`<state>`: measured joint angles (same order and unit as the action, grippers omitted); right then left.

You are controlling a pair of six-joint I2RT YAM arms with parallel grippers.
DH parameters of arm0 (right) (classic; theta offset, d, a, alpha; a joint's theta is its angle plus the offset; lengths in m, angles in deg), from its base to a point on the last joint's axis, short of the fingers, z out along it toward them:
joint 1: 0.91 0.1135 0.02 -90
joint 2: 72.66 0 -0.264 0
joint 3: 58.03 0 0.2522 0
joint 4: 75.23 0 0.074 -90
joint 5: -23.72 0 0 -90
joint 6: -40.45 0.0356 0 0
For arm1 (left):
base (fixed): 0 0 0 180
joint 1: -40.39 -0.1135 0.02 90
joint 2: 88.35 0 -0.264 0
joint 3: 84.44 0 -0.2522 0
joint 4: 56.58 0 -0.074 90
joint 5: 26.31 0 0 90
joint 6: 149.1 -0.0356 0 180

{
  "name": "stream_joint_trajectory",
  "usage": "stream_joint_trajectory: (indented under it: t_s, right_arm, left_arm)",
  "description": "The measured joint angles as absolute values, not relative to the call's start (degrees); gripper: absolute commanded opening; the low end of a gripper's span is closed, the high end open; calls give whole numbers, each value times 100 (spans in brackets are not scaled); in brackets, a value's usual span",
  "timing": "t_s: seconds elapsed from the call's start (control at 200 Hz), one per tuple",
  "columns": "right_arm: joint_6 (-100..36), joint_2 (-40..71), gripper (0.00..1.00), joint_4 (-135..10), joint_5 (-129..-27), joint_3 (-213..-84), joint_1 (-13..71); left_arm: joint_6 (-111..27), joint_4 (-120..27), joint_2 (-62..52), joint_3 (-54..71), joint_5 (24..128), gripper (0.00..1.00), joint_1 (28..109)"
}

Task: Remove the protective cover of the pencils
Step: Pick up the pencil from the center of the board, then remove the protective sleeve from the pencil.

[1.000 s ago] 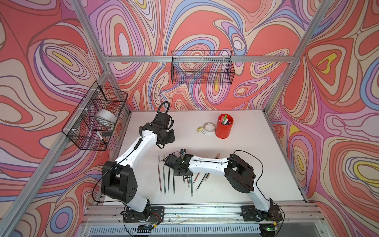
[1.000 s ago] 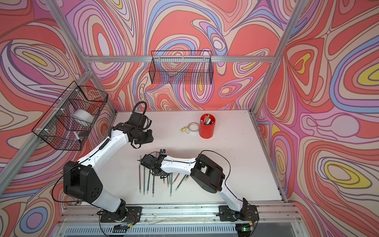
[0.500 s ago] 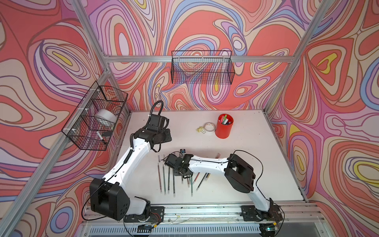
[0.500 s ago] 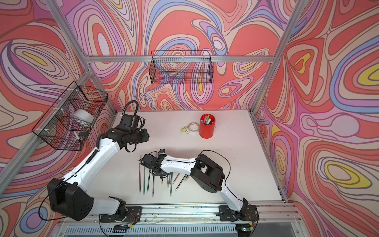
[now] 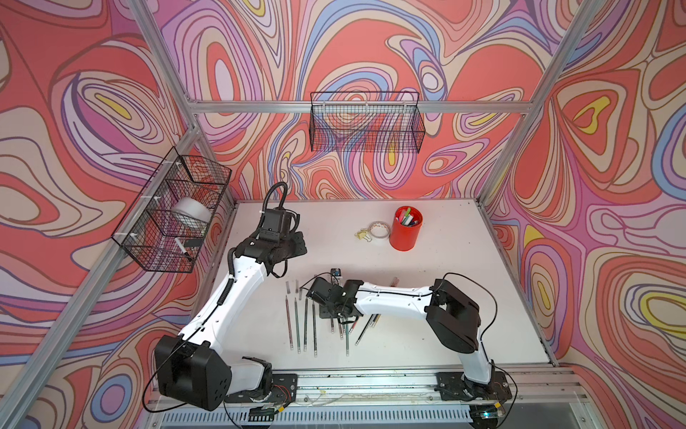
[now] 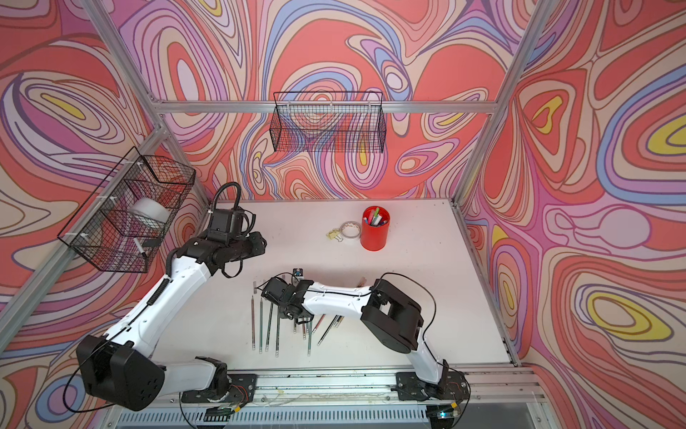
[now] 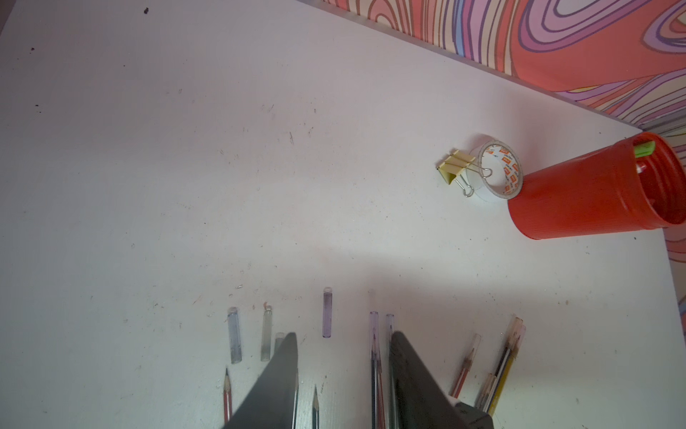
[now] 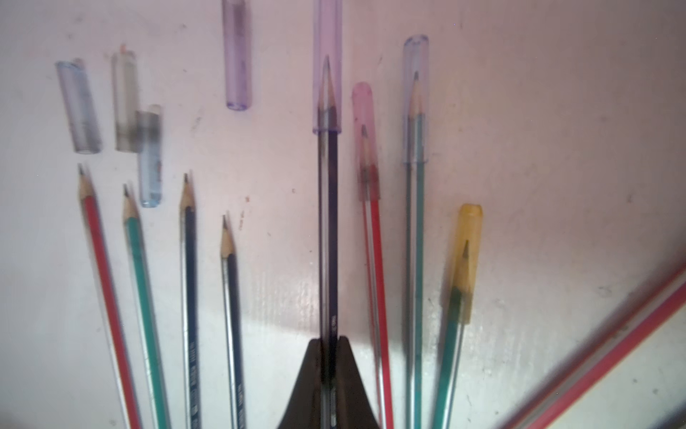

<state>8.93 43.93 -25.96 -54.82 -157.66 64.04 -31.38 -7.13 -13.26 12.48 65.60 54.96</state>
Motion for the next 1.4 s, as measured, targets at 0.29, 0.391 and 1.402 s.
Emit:
stream_joint_trajectory:
  t_s: [0.29, 0.391, 1.402]
  right_arm:
    - [762, 3438, 4, -3750, -5676, -14771, 6404]
    - [692, 3040, 4, -4283, -5720, -14400, 6404]
    - [441, 1788, 6, -5892, -5650, -13473, 6706]
  left_arm:
    - [-2834, -606, -1438, 1104, 7251, 53, 5284]
    - [-2661, -530, -1540, 1003, 7806, 53, 5282]
    - [-2241, -224, -1604, 1377, 8720, 65, 5713]
